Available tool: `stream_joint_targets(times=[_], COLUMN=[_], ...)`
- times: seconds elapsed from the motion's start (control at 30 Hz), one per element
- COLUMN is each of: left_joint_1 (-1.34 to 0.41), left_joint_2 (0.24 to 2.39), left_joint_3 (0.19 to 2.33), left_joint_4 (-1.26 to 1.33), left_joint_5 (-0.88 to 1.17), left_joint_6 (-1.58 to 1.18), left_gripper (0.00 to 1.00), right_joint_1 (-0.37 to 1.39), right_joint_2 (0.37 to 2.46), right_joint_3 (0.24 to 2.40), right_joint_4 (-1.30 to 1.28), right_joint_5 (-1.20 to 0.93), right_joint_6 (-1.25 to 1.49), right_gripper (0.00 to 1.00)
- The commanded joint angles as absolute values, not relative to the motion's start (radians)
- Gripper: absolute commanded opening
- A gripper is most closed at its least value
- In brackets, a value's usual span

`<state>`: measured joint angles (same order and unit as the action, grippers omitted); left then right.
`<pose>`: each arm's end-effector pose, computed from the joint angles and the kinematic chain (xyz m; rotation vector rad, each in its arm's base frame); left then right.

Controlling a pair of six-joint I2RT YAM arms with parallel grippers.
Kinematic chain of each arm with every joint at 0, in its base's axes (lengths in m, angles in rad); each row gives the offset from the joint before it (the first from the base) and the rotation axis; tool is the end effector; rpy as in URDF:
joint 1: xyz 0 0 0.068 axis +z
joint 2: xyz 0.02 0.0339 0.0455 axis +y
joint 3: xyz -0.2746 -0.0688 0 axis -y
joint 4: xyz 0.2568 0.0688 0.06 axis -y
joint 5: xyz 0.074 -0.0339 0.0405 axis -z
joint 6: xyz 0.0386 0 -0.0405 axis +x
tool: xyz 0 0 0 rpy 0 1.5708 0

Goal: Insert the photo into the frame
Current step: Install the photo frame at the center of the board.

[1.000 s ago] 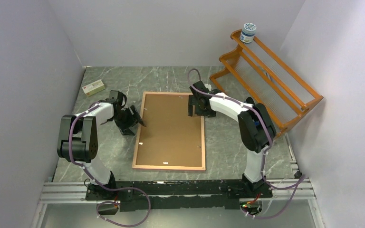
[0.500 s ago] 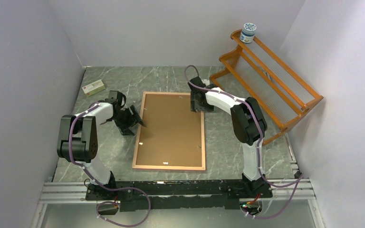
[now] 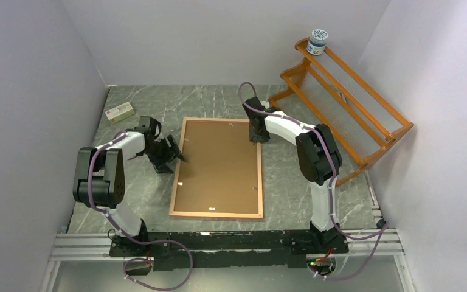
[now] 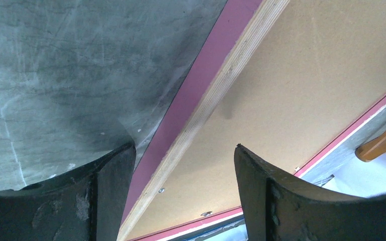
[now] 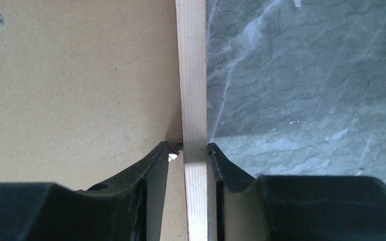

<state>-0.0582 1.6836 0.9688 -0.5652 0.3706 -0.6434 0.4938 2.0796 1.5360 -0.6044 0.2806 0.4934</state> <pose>0.3144 -0.0323 0.1580 -0.7666 2.8231 -0.6619 0.4015 0.2040 0.1705 0.0795 2.6390 -0.0599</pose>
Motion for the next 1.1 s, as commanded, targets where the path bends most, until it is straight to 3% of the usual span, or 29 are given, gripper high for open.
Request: stream_joint_targets(times=[0.0, 0.2, 0.37, 0.5, 0.9, 1.07], left_joint_1=[-0.054, -0.054, -0.054, -0.054, -0.054, -0.054], left_joint_2=[1.690, 1.692, 1.689, 1.686, 1.700, 1.713], left_joint_3=[0.956, 0.959, 0.959, 0.957, 0.941, 0.932], left_joint_4=[-0.555, -0.555, -0.555, -0.554, -0.553, -0.535], left_joint_5=[0.399, 0.403, 0.399, 0.396, 0.393, 0.413], left_joint_6=[-0.640, -0.642, -0.643, -0.644, -0.658, -0.666], left_gripper=[0.77, 0.77, 0.77, 0.77, 0.77, 0.77], right_joint_1=[0.476, 0.474, 0.468, 0.462, 0.475, 0.495], right_joint_2=[2.080, 2.072, 2.073, 2.080, 2.129, 2.143], right_joint_3=[1.514, 1.522, 1.540, 1.557, 1.602, 1.610], right_joint_4=[-0.629, -0.627, -0.633, -0.645, -0.832, -0.897], right_joint_5=[0.279, 0.255, 0.237, 0.221, 0.256, 0.277], right_joint_6=[0.503, 0.529, 0.569, 0.604, 0.722, 0.757], right_gripper=[0.31, 0.29, 0.48, 0.55, 0.57, 0.52])
